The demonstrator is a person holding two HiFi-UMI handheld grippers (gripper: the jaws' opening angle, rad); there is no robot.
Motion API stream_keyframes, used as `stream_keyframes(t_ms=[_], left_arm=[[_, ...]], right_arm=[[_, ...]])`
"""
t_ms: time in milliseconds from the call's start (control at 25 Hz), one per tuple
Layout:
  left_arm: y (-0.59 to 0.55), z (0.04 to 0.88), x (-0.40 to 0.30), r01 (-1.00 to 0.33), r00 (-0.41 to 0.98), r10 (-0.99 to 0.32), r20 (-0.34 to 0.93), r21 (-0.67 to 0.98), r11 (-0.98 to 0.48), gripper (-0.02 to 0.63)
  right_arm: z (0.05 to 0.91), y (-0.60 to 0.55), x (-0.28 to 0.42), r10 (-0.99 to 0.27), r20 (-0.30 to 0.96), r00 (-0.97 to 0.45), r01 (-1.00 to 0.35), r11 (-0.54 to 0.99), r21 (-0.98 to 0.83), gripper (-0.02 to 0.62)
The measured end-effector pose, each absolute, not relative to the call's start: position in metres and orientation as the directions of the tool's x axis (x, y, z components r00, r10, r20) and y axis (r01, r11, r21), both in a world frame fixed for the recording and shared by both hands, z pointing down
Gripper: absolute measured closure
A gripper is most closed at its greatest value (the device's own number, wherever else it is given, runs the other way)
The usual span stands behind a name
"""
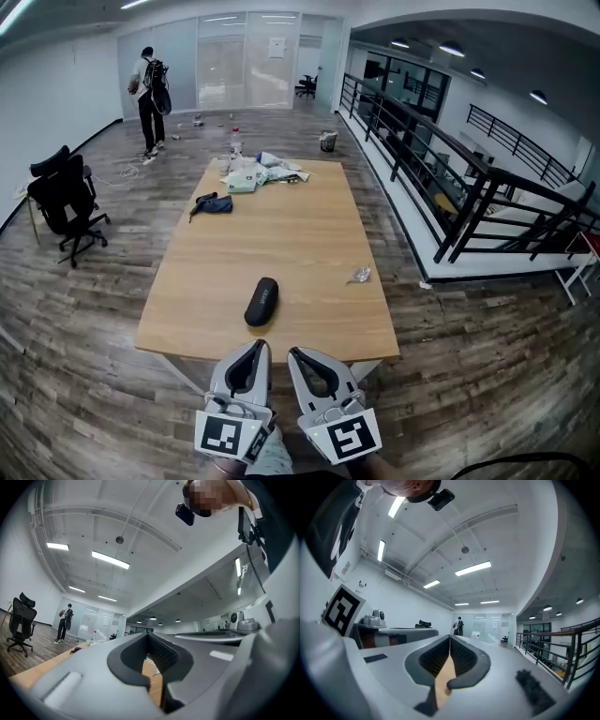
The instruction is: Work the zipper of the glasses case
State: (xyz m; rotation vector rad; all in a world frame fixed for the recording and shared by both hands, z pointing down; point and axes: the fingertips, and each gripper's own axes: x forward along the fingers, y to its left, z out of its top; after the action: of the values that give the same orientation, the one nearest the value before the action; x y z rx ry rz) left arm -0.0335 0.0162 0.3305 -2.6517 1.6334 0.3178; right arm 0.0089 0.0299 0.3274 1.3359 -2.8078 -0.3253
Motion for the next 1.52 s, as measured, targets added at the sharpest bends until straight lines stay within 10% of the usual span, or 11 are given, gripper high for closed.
stream_keyframes(t_ms=[600,800,1120,1520], left_arm=[[-0.13,0.326,-0.059,-0.87,0.472,-0.862,-0.182,0.059,-0.489,0.603],[-0.144,0.327,-0.072,-0.888,0.441,-0.883,-0.159,0.068,-0.456,0.603],[-0.159,0.332,-0.089,-0.916,0.383,-0.911,-0.154,0.067,-0.396,0.603],[-0.176,0.339,-0.097,-0.906,0.404,-0.909,-0.1,0.088,-0.413,0.603]], right_arm=[[0.324,-0.116,-0.005,-0.831,-0.045,-0.554,-0.824,0.539,0.176,0.588],[0.365,-0.156,-0.004,-0.797,0.074,-0.599,-0.8,0.593,-0.086,0.586],[0.519,-0.225,0.007,-0.693,0.366,-0.621,-0.717,0.313,-0.623,0.376],[0.594,-0.25,-0.014,-0.607,0.468,-0.643,-0.661,0.13,-0.739,0.324]])
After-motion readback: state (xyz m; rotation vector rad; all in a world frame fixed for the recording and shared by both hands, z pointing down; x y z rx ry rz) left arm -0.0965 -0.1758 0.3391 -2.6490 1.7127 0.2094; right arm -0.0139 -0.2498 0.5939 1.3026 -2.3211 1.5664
